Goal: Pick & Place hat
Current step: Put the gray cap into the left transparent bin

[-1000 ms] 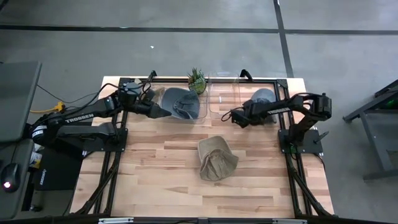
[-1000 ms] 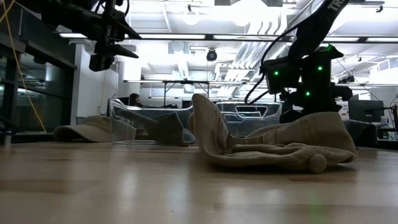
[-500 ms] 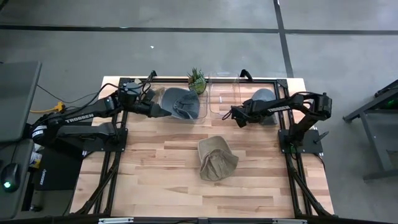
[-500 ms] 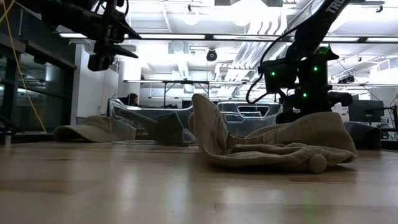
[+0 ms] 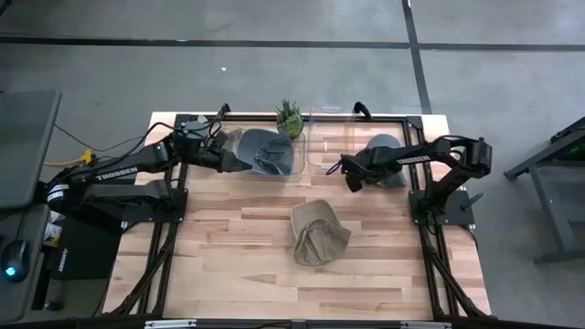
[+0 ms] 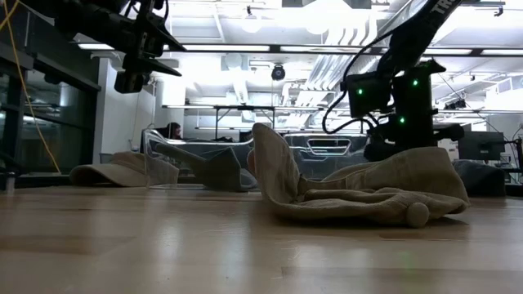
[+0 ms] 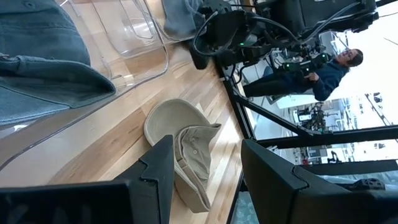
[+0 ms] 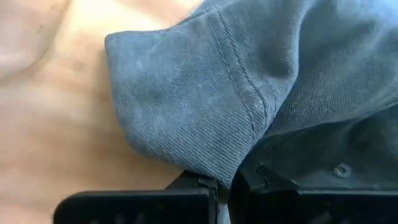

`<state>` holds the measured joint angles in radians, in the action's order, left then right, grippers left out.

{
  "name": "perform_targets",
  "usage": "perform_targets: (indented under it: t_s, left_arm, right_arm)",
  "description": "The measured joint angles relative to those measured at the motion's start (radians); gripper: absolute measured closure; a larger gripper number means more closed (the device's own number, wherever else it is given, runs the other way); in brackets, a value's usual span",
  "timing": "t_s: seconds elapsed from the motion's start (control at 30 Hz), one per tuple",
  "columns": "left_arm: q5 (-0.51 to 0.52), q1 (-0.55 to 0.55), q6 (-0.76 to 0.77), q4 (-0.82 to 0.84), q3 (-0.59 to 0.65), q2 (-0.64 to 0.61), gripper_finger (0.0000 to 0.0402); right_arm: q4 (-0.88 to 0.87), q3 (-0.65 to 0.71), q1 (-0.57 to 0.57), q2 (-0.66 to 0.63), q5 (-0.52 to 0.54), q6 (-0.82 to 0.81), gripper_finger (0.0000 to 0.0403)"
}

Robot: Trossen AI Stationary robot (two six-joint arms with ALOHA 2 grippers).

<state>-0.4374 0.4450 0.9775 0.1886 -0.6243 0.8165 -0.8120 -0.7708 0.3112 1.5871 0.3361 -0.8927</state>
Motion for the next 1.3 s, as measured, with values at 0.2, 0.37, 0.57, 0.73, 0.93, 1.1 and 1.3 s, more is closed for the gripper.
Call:
perform_targets:
  t_s: [0.2,0.37,0.57,0.73,0.93,1.1,1.3]
  left_arm:
    - [0.000,0.000,0.000,-0.006,0.000,0.000,0.0252]
    - [0.000,0.000,0.001,-0.006,0.000,0.000,0.0252]
    - [0.000,0.000,0.001,-0.006,0.000,0.000,0.0252]
    - [0.000,0.000,0.001,-0.006,0.000,0.000,0.0252]
    - [0.000,0.000,0.001,-0.006,0.000,0.000,0.0252]
    - [0.001,0.000,0.001,-0.007,0.000,0.000,0.0252]
    - [0.010,0.000,0.001,-0.007,0.000,0.000,0.0252]
  right_arm:
    - [-0.125,0.002,-0.019,-0.133,0.006,-0.064,0.0401]
    - [-0.216,0.002,-0.019,-0.273,0.023,-0.100,0.0402]
    - [-0.286,0.002,-0.019,-0.433,0.026,-0.129,0.0402]
    - [-0.284,0.001,-0.019,-0.534,0.024,-0.124,0.0402]
    - [-0.283,0.001,-0.019,-0.620,-0.013,-0.113,0.0403]
    - [-0.281,0.001,-0.019,-0.677,-0.038,-0.099,0.0403]
    - [-0.270,0.000,-0.020,-0.740,-0.053,-0.093,0.0403]
